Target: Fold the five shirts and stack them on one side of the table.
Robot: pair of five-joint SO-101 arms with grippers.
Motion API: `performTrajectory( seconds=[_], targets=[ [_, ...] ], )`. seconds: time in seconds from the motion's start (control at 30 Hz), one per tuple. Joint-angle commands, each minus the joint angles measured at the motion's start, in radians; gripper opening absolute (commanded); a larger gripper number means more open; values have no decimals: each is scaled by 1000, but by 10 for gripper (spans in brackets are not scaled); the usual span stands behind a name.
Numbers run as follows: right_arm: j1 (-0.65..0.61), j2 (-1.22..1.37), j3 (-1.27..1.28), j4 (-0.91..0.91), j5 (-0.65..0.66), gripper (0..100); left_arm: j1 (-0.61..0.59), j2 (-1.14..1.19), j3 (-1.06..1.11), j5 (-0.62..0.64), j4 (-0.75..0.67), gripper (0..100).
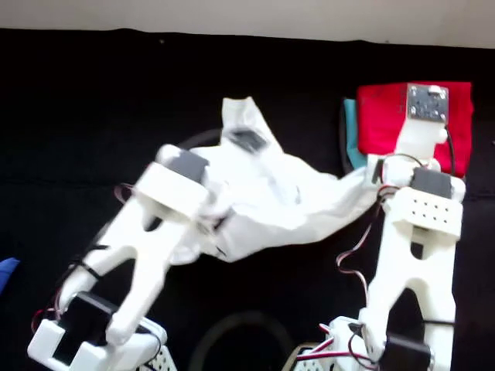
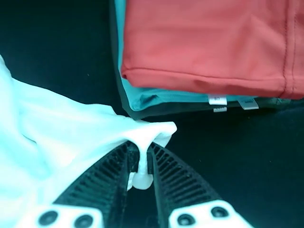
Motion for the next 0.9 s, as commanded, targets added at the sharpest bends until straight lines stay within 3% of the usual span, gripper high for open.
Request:
performTrajectory(
  seconds=[0.0, 0.13, 0.47, 0.7, 0.87],
  targets=[
    [-48, 74, -128, -21, -31, 5, -113, -38, -61, 71, -49, 88],
    [-58, 194, -246, -18, -31, 5, -128, -38, -56, 209, -101, 236],
    [-54, 234, -282, 25, -31, 5, -93, -36, -39, 215, 66, 213],
    [-54, 234, -278, 25, -26, 5, -186, 70, 36, 311, -71, 216],
    [-54, 234, -278, 25, -25, 5, -203, 176, 36, 308, -72, 216]
  ],
)
